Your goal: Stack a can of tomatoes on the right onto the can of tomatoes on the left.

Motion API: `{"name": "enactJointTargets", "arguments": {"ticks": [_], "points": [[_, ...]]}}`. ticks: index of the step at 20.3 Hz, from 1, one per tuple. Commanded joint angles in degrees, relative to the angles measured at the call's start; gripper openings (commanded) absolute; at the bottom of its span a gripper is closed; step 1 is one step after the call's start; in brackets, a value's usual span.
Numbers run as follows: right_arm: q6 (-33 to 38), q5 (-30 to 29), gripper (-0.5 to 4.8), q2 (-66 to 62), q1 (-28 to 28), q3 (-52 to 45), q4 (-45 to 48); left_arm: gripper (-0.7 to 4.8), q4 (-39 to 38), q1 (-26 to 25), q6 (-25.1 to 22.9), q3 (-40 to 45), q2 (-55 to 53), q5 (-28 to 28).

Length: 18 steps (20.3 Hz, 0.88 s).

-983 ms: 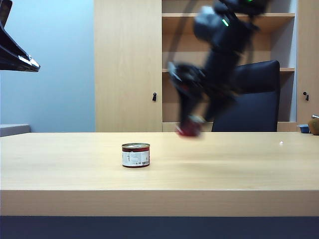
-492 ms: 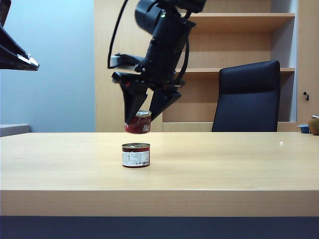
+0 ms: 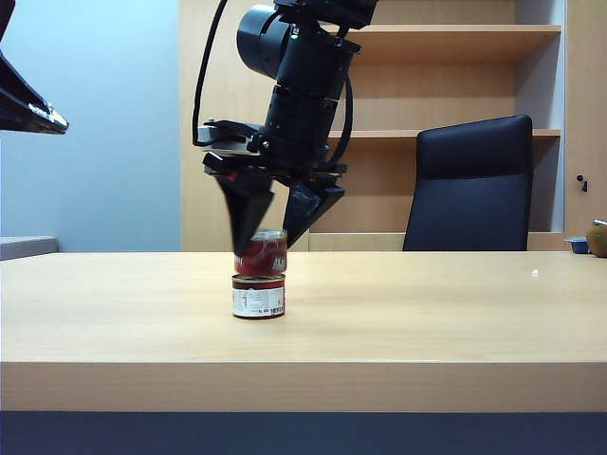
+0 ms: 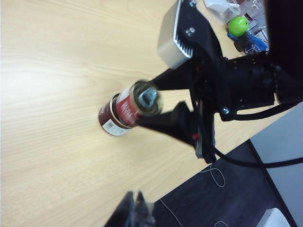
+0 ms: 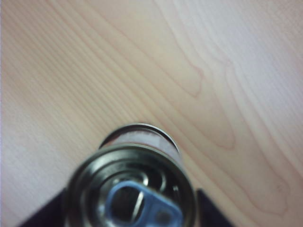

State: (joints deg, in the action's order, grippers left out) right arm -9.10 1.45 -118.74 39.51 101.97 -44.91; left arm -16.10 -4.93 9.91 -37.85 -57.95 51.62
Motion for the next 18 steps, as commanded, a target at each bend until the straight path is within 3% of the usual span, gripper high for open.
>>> {"name": "enactJointTargets", "arguments": {"ticks": [1,6,8,9,10,12,15,18], "points": [[-0.17,-0.39,3.99,0.46,0.13,0.39,2.36,-0.05,0.46,-0.02,-0.50,-0.52,0.15,0.04],[-0.11,-0.52,4.02,3.76,1.68,0.42,1.36,-0.05,1.11,-0.02,-0.48,-0.52,0.13,0.02],[0.04,4.70,3.84,8.63,3.48,0.42,-1.07,-0.05,2.01,-0.02,-0.44,-0.52,0.13,0.04],[0.11,6.58,2.90,10.86,4.15,0.37,-2.54,-0.05,2.69,-0.02,-0.22,-0.52,0.13,0.07],[-0.31,5.97,0.43,14.10,4.98,0.33,-4.70,-0.05,3.63,-0.02,0.44,-0.52,0.13,0.20],[-0.02,3.43,-0.10,21.20,5.44,-1.60,-4.35,-0.05,4.90,-0.02,2.54,-0.57,0.13,0.00],[1.77,5.11,-0.09,34.12,6.40,-11.67,6.29,-0.01,8.02,-0.02,1.81,-0.68,0.28,-0.28],[4.76,7.23,-0.09,51.67,6.36,-29.90,21.49,-0.01,5.70,0.17,-8.83,-0.66,3.26,-6.45]]}}
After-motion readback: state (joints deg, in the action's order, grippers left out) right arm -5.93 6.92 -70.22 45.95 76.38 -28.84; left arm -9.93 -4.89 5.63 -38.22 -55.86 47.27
